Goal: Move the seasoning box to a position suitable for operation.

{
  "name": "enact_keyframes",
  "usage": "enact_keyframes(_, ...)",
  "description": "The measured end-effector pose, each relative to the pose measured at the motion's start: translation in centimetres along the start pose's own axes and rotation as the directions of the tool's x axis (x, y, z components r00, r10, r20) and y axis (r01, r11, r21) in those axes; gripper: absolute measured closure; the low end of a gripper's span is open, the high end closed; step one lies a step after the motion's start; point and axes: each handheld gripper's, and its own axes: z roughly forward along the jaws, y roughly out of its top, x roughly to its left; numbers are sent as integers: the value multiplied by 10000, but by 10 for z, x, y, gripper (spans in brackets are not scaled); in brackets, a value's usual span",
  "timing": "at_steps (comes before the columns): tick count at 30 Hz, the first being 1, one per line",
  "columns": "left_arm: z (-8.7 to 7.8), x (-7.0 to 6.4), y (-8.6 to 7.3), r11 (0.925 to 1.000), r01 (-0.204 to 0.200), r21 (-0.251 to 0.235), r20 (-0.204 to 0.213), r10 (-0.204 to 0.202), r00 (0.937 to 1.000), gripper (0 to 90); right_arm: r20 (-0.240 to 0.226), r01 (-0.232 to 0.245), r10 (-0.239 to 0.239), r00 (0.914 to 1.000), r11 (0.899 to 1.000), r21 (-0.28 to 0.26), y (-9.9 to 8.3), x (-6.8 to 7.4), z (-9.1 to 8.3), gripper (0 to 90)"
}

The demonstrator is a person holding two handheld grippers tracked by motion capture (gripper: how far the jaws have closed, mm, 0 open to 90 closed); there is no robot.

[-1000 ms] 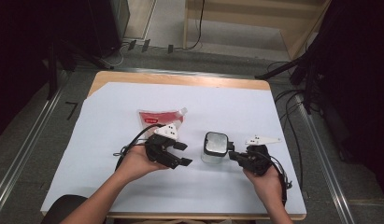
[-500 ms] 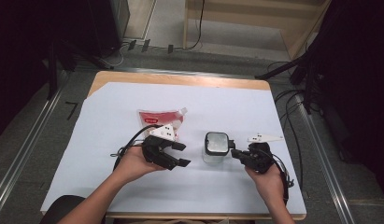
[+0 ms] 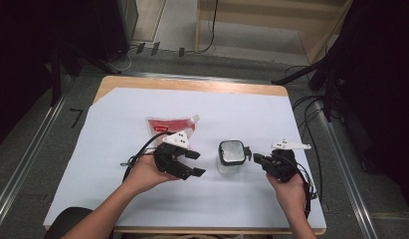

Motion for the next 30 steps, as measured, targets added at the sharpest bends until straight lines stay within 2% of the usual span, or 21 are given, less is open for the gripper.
enact_keyframes(1, 2, 1, 1, 10000, 18, -22, -26, -18, 10000, 370, 236, 5, -5, 9997, 10000, 39, 1, -1, 5, 900)
enact_keyframes(6, 5, 3, 3, 9994, 290, -203, -118, -293, 9995, 344, 455, 133, -143, 9989, 9997, 224, 2, 1, 16, 900)
enact_keyframes(14, 14, 6, 4, 9987, 441, -260, -273, -448, 9986, 326, 579, 76, -86, 9983, 9998, 173, 5, 0, 23, 900)
enact_keyframes(18, 20, 7, 5, 9992, 330, -227, -421, -339, 9985, 308, 612, -24, 18, 9981, 9999, 103, 8, -1, 26, 900)
enact_keyframes(22, 25, 6, 9, 9986, 401, -347, -447, -416, 9981, 291, 590, 2, -14, 9983, 9998, 192, 9, -3, 30, 900)
enact_keyframes(28, 31, 6, 17, 9992, 318, -262, -576, -332, 9978, 279, 396, 176, -184, 9990, 9997, 194, 10, -5, 27, 900)
enact_keyframes(30, 37, 8, 22, 9992, 363, -179, -349, -369, 9987, 278, 176, 295, -298, 9994, 9994, 171, 12, -7, 26, 900)
